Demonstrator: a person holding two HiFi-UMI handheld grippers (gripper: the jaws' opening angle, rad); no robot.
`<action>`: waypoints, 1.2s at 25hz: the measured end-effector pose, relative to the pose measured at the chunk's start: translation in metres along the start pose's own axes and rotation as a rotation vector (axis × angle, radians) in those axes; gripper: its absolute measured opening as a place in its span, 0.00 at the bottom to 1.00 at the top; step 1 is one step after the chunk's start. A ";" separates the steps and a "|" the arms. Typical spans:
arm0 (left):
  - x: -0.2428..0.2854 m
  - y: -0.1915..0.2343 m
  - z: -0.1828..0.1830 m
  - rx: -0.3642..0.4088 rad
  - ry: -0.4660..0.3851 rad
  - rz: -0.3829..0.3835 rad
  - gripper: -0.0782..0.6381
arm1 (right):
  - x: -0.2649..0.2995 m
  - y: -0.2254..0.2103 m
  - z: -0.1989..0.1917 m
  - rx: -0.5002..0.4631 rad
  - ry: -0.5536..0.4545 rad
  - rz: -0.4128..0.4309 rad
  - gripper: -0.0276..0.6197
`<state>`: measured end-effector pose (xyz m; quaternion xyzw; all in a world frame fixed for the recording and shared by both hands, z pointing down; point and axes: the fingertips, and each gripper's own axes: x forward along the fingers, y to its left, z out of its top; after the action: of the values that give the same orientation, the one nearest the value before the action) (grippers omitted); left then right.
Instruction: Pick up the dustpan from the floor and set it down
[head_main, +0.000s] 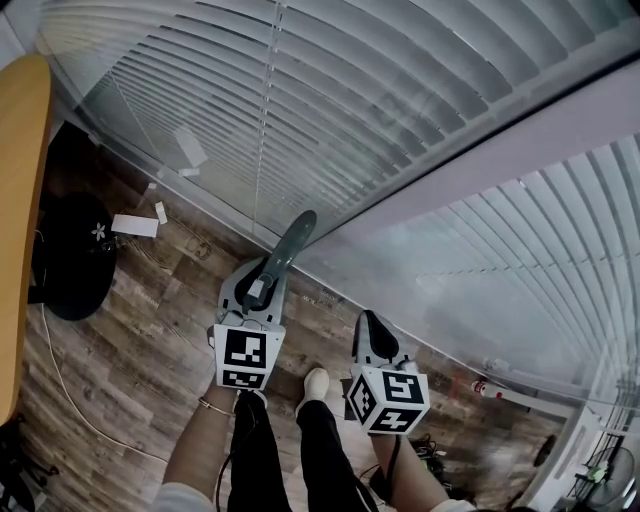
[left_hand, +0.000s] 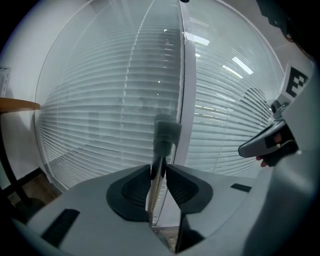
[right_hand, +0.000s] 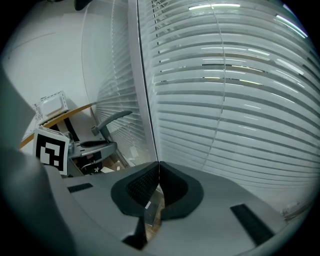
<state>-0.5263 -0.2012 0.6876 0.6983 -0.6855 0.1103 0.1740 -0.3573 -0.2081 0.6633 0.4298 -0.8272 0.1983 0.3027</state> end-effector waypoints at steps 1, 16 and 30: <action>0.000 -0.001 0.000 -0.007 0.002 -0.004 0.26 | 0.000 -0.001 0.001 -0.003 -0.001 0.002 0.09; -0.031 -0.002 -0.016 -0.146 0.055 0.015 0.32 | -0.010 0.002 0.023 -0.038 -0.017 0.048 0.09; -0.102 -0.003 0.055 -0.252 -0.001 0.135 0.31 | -0.050 0.000 0.082 -0.113 -0.082 0.111 0.09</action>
<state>-0.5317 -0.1286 0.5973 0.6232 -0.7395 0.0344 0.2521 -0.3619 -0.2266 0.5695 0.3732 -0.8713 0.1503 0.2809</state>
